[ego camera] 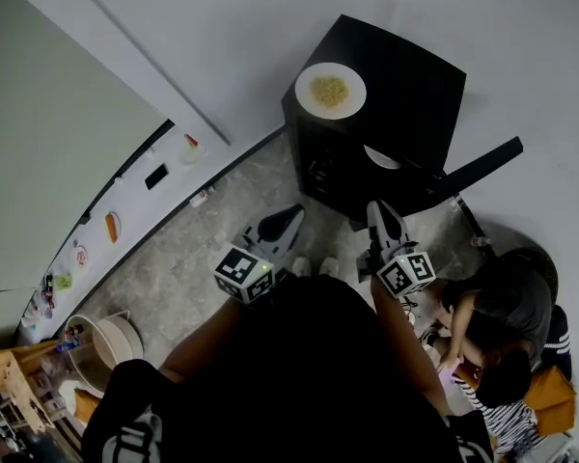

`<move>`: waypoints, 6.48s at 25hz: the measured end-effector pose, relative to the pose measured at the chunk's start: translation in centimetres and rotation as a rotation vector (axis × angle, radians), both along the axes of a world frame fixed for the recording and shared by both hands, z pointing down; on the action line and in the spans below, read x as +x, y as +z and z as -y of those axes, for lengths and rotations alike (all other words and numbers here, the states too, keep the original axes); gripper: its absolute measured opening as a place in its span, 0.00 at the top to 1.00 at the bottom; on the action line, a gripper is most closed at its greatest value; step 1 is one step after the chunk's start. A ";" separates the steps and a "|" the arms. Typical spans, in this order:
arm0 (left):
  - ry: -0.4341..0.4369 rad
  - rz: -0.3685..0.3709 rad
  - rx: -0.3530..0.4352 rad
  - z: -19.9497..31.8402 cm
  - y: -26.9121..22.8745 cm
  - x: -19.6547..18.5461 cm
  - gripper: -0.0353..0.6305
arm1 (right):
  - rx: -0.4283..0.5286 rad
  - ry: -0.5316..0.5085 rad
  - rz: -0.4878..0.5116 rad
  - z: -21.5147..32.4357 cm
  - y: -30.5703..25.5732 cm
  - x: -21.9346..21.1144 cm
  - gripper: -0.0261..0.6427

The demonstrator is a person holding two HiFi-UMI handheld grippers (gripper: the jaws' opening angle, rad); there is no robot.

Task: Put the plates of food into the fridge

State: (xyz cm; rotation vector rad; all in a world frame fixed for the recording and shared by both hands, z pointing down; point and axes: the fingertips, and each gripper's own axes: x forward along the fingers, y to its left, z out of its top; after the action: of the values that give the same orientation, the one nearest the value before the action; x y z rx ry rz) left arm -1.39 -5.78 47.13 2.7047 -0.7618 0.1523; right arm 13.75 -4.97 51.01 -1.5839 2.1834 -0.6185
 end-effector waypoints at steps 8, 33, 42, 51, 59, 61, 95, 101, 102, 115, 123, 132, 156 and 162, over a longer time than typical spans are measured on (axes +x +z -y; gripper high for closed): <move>0.000 -0.013 -0.014 -0.5 0.0 0.1 0.91 | 0.060 -0.083 -0.115 -1.6 -2.7 -2.4 0.92; -0.084 0.000 0.028 1.0 0.0 -2.1 0.91 | 0.128 -0.222 -0.131 -0.2 -5.8 -6.5 0.92; -0.137 -0.003 0.029 2.5 -0.2 -4.2 0.91 | 0.114 -0.258 0.064 4.2 -6.4 -8.8 0.92; -0.167 -0.003 0.029 4.5 0.1 -5.6 0.91 | 0.085 -0.217 0.225 8.3 -6.3 -8.9 0.92; -0.174 -0.002 0.015 5.9 0.7 -6.4 0.91 | 0.035 -0.175 0.388 11.9 -5.4 -9.4 0.84; -0.178 -0.001 0.012 6.1 0.7 -6.7 0.91 | 0.019 -0.162 0.423 12.6 -5.0 -9.4 0.83; -0.183 0.016 -0.010 7.4 1.6 -7.1 0.91 | -0.271 0.015 1.095 19.7 -0.9 -7.9 0.79; -0.182 0.017 -0.015 7.0 1.7 -6.7 0.91 | -0.264 -0.027 1.076 19.6 -1.5 -8.0 0.91; -0.181 0.017 -0.016 6.9 1.7 -6.5 0.91 | -0.264 -0.031 1.075 19.4 -1.6 -8.0 0.91; -0.173 0.025 -0.008 6.4 1.5 -5.9 0.91 | -0.261 -0.076 1.014 19.2 -1.5 -8.2 0.86; -0.186 0.026 -0.011 6.1 1.4 -6.3 0.91 | -0.271 -0.102 1.025 18.5 -1.7 -8.4 0.90; -0.178 0.015 -0.014 5.3 1.2 -5.8 0.91 | -0.306 -0.154 1.011 15.2 -1.7 -9.6 0.91; -0.174 0.026 -0.029 0.9 1.9 -6.8 0.91 | -0.447 -0.265 0.957 5.1 1.0 -13.5 0.91; -0.166 0.041 -0.028 0.9 2.4 -6.8 0.91 | -0.493 -0.249 0.964 4.4 3.5 -13.5 0.91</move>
State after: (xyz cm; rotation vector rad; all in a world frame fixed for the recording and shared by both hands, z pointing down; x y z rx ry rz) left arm -8.23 -6.72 49.51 2.6046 -0.9848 0.1782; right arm 0.25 -9.41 54.51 -0.8499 1.5207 -1.6725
